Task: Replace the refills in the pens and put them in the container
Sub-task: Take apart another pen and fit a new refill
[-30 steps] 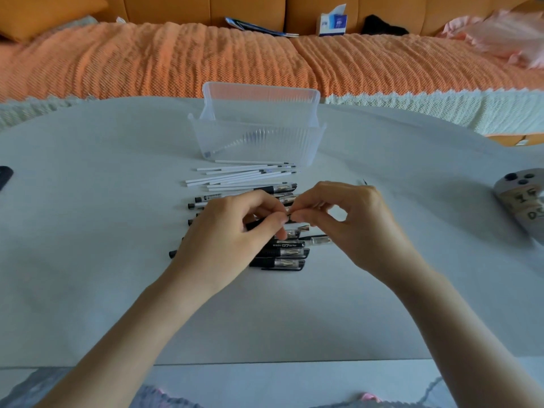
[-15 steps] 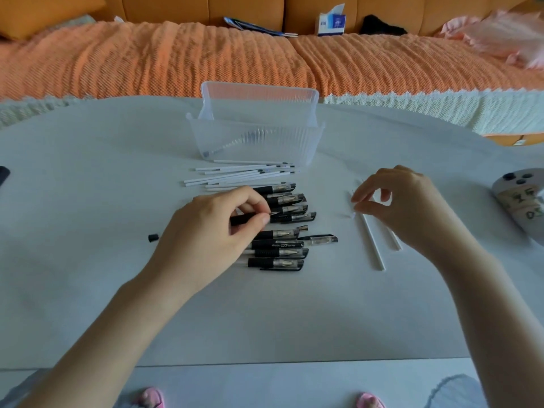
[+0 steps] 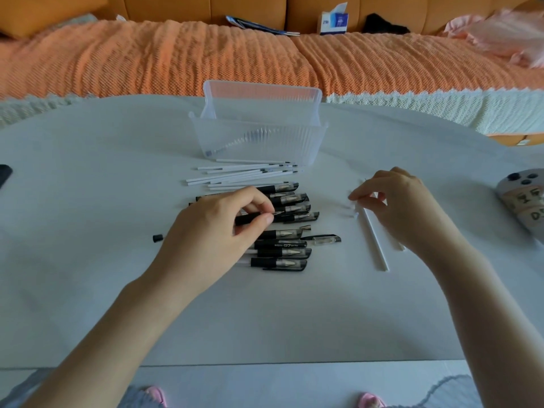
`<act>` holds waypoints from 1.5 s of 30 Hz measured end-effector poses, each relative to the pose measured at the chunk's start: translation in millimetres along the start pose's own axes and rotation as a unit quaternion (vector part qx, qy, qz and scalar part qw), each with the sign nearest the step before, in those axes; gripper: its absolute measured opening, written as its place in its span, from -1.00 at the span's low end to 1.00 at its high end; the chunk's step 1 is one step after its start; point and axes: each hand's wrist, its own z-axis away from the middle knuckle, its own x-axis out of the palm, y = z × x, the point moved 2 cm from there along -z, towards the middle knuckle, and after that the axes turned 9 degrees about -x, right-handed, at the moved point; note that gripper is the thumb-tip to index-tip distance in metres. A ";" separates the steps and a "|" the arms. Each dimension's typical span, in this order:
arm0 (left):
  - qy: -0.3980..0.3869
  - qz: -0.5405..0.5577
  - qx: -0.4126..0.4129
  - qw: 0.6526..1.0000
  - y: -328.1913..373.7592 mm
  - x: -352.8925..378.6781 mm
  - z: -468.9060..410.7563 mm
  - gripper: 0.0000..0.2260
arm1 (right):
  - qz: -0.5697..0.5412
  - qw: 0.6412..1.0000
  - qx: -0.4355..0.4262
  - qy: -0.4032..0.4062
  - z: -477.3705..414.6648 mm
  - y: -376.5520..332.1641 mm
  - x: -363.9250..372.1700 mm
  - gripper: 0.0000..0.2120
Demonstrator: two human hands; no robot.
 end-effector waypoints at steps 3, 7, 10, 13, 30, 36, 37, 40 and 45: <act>0.000 -0.001 -0.002 1.000 -0.9 -0.3 0.4 -0.89 | 0.001 0.999 -0.021 0.031 0.9 -4.8 -4.3 -0.84; -0.002 -0.004 -0.001 1.000 0.2 0.4 0.0 -0.84 | -0.082 0.993 -0.078 0.021 3.0 -27.2 -6.5 -0.88; 0.001 -0.004 0.001 1.000 1.0 0.0 0.3 -0.85 | -0.108 0.985 -0.133 -0.024 3.9 -42.3 4.5 -0.90; -0.001 0.000 0.001 1.000 1.2 -0.6 0.1 -0.85 | -0.108 0.981 -0.153 -0.051 5.4 -49.1 15.9 -0.91; -0.005 0.003 0.012 1.000 1.1 0.9 0.3 -0.93 | -0.157 0.980 -0.120 -0.021 5.2 -57.8 4.7 -0.87; -0.010 0.014 0.015 1.000 2.3 2.1 0.4 -0.84 | -0.244 0.966 -0.088 0.003 8.0 -61.6 2.7 -0.92; -0.011 0.014 0.015 1.000 2.7 2.4 0.2 -0.84 | -0.271 0.960 -0.073 0.011 8.0 -61.2 2.8 -0.93; -0.009 0.014 0.015 1.000 3.1 1.9 0.1 -0.85 | -0.380 0.925 -0.029 0.000 8.9 -61.7 2.9 -0.92; -0.005 0.014 0.011 1.000 2.1 1.2 -0.1 -0.85 | -0.420 0.906 -0.031 -0.044 10.7 -65.7 4.2 -0.90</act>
